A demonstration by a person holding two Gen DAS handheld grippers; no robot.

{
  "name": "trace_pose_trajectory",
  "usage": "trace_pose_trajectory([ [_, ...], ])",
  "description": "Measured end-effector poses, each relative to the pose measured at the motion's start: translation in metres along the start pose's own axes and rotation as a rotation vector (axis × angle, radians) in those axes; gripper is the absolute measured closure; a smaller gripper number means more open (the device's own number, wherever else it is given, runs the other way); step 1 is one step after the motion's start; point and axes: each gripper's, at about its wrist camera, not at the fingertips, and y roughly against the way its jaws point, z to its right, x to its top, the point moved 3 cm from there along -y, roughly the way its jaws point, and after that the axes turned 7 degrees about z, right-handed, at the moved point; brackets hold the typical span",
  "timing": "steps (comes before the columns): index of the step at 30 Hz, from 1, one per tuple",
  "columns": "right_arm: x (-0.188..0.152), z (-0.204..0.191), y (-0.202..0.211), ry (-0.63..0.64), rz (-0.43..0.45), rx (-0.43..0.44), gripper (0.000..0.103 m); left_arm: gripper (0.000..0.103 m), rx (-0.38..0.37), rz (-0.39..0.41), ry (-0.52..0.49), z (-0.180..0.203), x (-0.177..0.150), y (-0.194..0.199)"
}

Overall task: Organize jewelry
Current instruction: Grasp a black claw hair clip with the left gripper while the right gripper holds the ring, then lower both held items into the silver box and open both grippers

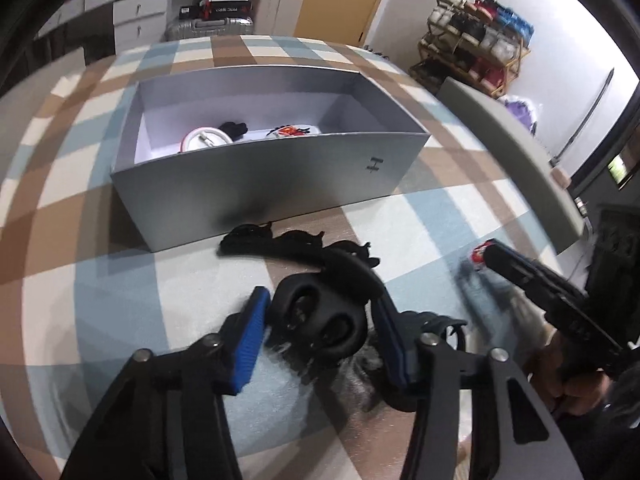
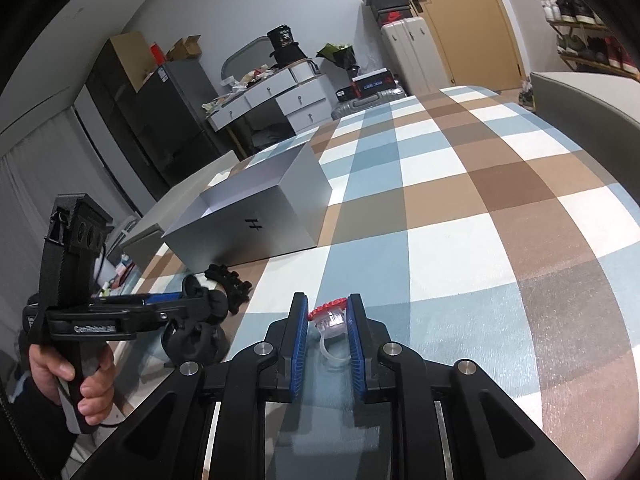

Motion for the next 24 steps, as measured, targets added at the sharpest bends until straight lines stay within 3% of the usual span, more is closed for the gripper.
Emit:
trace_pose_trajectory([
  [7,-0.001,-0.006,0.004,0.023,0.022,0.015,0.083,0.060,0.045,0.018,-0.005,-0.001,-0.003,0.006],
  [12,-0.007,-0.009,0.002,0.095,0.029,0.010,0.083,0.060,0.086,0.054,-0.041,0.006,-0.001,0.017],
  [16,-0.006,-0.010,0.005,0.079,0.042,0.023,0.083,0.060,0.133,0.090,-0.065,0.006,0.000,0.028],
  [24,0.002,-0.034,0.012,0.126,0.076,0.032,0.083,0.060,0.158,0.164,-0.085,0.006,0.007,0.051],
])
